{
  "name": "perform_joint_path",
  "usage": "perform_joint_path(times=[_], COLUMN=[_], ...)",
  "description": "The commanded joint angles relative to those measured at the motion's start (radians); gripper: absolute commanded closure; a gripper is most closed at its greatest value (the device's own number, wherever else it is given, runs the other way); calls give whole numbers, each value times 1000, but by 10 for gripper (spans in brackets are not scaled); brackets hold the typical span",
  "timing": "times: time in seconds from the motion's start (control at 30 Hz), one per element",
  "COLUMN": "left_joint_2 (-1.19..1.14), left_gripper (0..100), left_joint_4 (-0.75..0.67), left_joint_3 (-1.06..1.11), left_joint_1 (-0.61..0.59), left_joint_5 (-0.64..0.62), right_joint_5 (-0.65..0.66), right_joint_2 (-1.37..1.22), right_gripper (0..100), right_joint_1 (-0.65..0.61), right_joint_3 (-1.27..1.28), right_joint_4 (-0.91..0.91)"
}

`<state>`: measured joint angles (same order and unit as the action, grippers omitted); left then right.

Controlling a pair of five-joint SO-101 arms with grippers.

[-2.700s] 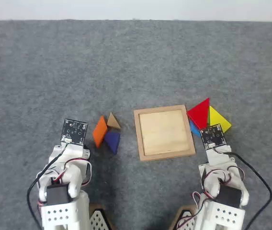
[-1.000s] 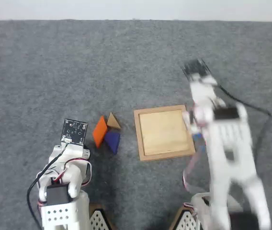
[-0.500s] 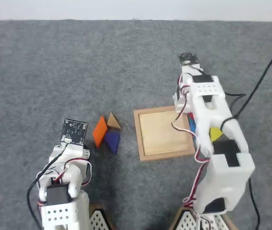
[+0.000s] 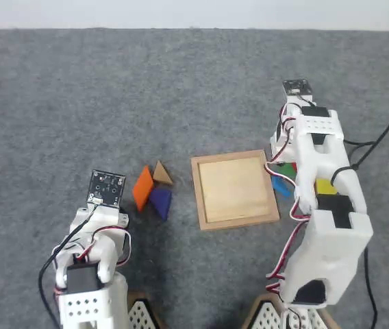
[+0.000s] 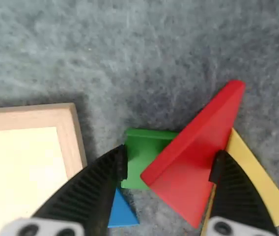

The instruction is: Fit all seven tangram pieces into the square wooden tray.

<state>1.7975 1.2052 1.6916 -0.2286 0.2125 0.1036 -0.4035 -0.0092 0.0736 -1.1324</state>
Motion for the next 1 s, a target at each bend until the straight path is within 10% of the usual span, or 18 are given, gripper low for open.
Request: perform_joint_path(times=[0.0, 0.6, 0.97], left_joint_2=[0, 0, 0], left_gripper=[930, 930, 930], left_joint_4=[11, 11, 11], left_joint_3=[-7, -7, -7], left_joint_1=[-5, -5, -5], left_joint_5=[5, 5, 5], right_joint_5=[15, 15, 83], right_joint_2=[1, 39, 193], right_gripper=[733, 991, 992], right_joint_1=[54, 148, -71], right_joint_3=[-3, -61, -404], right_joint_4=[-22, -73, -452])
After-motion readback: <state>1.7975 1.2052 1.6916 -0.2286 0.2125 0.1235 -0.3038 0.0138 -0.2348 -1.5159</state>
